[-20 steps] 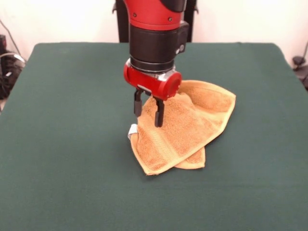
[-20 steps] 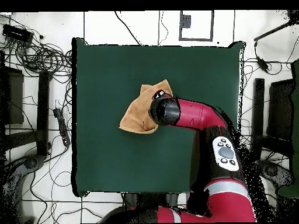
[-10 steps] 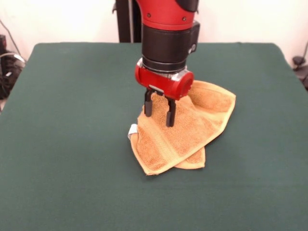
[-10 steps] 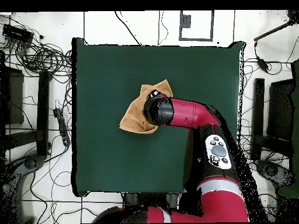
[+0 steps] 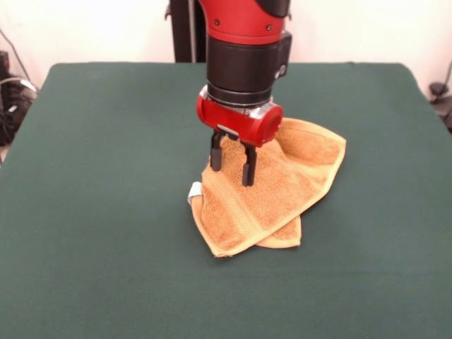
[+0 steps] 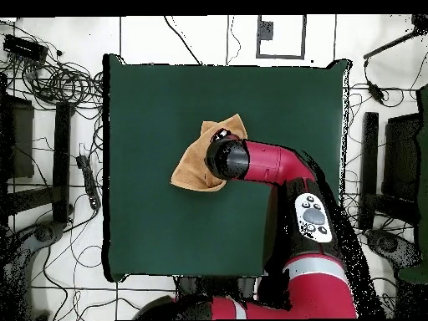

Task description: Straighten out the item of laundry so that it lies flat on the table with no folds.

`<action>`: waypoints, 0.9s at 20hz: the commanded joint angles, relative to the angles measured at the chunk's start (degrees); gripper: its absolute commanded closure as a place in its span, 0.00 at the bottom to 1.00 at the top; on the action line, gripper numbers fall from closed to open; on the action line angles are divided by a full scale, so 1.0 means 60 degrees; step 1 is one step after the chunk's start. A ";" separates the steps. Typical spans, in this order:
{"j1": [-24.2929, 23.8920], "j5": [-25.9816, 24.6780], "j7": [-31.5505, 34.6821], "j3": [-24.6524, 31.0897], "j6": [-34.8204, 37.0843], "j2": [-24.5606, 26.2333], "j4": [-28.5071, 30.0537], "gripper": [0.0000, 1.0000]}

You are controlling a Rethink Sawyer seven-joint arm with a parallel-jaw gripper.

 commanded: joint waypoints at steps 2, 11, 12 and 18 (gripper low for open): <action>0.0014 -0.0114 -0.0446 0.1173 0.0781 0.0120 0.0347 0.00; 0.0018 -0.0070 -0.0424 0.1109 0.1103 -0.0176 0.0645 0.00; 0.0020 -0.0065 -0.0414 0.1117 0.1081 -0.0190 0.0664 0.00; 0.0258 -0.0246 -0.0300 0.0936 0.0769 -0.0218 0.0651 0.00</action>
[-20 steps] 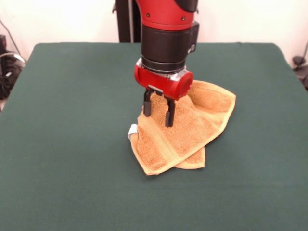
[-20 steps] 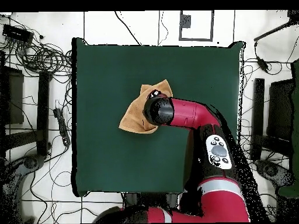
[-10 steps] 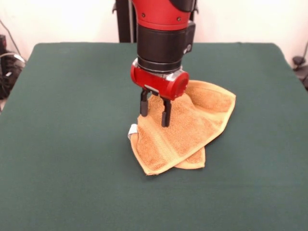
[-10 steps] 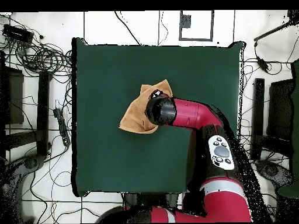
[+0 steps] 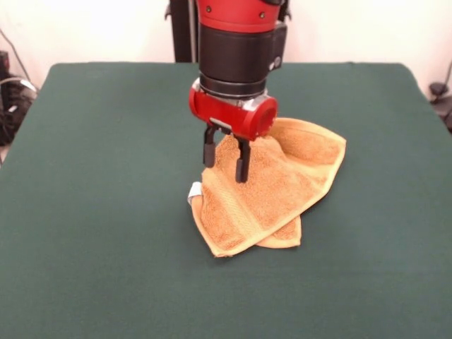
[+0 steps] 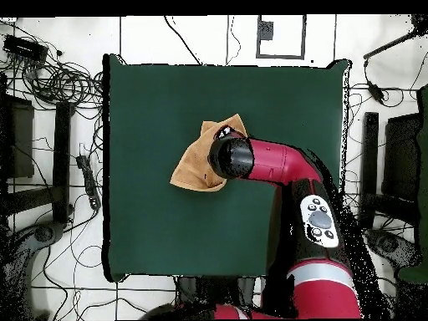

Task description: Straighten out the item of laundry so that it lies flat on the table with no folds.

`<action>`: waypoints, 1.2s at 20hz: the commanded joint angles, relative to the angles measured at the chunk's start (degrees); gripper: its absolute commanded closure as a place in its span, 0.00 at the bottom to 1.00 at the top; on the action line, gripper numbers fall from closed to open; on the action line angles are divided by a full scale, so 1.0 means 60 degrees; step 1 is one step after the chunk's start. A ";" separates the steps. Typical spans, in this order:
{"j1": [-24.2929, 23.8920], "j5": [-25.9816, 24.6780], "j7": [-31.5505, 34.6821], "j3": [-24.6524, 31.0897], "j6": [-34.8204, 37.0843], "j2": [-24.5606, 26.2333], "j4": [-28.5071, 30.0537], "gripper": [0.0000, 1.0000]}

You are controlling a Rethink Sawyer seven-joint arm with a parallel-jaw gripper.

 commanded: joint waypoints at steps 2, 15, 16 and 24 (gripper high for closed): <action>0.0399 -0.0295 -0.0262 0.0891 0.0667 0.0036 0.0706 0.00; 0.0423 -0.0202 0.0293 0.0944 -0.0208 -0.0073 0.1458 0.00; 0.0382 -0.0212 0.0277 0.0987 -0.0279 -0.0082 0.1516 0.00; 0.0290 -0.0391 0.0399 0.0983 -0.1020 -0.0188 0.2049 0.00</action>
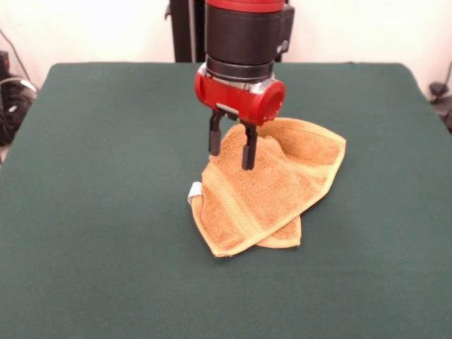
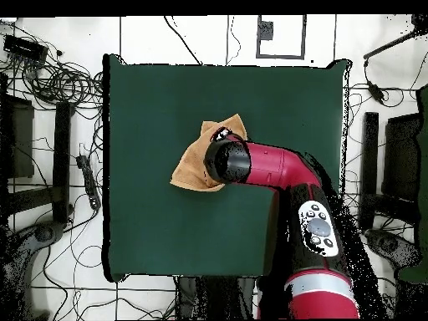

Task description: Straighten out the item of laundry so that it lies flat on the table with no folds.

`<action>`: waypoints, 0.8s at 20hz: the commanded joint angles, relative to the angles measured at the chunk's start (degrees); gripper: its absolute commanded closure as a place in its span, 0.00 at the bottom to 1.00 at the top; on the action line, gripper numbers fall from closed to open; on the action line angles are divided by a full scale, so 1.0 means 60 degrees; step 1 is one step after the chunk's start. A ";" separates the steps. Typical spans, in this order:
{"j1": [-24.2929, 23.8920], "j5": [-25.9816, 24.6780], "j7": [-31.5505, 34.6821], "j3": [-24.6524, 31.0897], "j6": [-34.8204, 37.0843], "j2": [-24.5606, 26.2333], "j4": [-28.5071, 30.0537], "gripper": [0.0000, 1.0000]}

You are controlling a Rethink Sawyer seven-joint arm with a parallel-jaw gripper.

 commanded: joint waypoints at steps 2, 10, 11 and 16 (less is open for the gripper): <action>0.0142 -0.0377 0.0519 0.1034 -0.1226 0.0178 0.1840 0.00; -0.0246 -0.0207 0.0228 0.1361 -0.1255 0.0155 0.2082 0.00; -0.0260 -0.0196 0.0145 0.1384 -0.1151 0.0160 0.2011 0.00; -0.0422 -0.0060 -0.0015 0.1570 -0.0721 0.0139 0.1899 0.00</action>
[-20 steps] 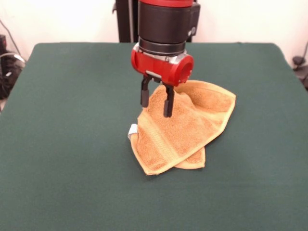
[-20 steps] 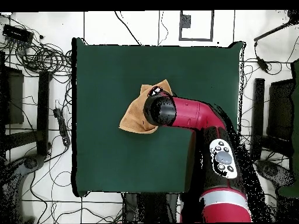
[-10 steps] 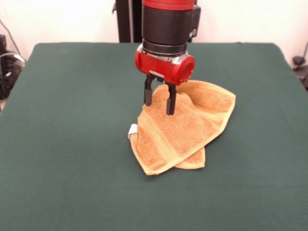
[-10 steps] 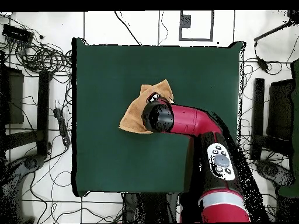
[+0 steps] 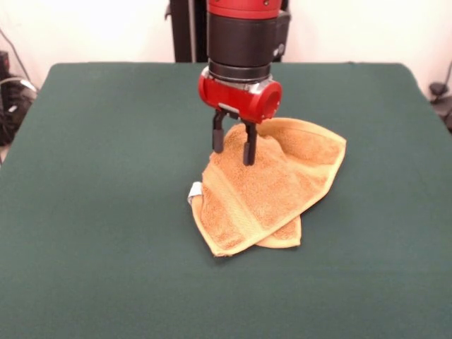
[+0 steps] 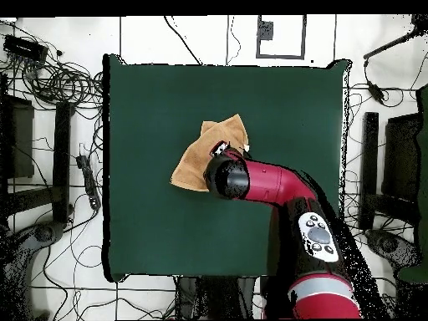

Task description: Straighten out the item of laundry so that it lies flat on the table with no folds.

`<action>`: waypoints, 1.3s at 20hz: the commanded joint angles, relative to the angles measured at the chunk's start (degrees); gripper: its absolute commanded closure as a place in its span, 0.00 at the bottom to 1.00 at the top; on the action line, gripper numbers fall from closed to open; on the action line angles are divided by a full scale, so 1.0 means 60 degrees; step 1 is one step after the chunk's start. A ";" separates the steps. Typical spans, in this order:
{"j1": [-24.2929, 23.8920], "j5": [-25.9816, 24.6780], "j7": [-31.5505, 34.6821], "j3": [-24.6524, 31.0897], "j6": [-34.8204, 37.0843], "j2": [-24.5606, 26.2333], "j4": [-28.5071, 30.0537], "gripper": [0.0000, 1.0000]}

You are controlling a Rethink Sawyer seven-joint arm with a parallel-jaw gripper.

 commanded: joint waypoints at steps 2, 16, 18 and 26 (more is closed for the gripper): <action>-0.0133 -0.0087 -0.0079 0.1385 0.0605 0.0153 0.0712 0.00; -0.0384 -0.0093 -0.0338 0.1495 0.1193 0.0112 0.0555 0.00; -0.0475 -0.0217 -0.0435 0.1520 0.1105 0.0101 0.0594 0.00; -0.0877 -0.0385 -0.0548 0.1713 0.0843 -0.0028 0.1045 0.00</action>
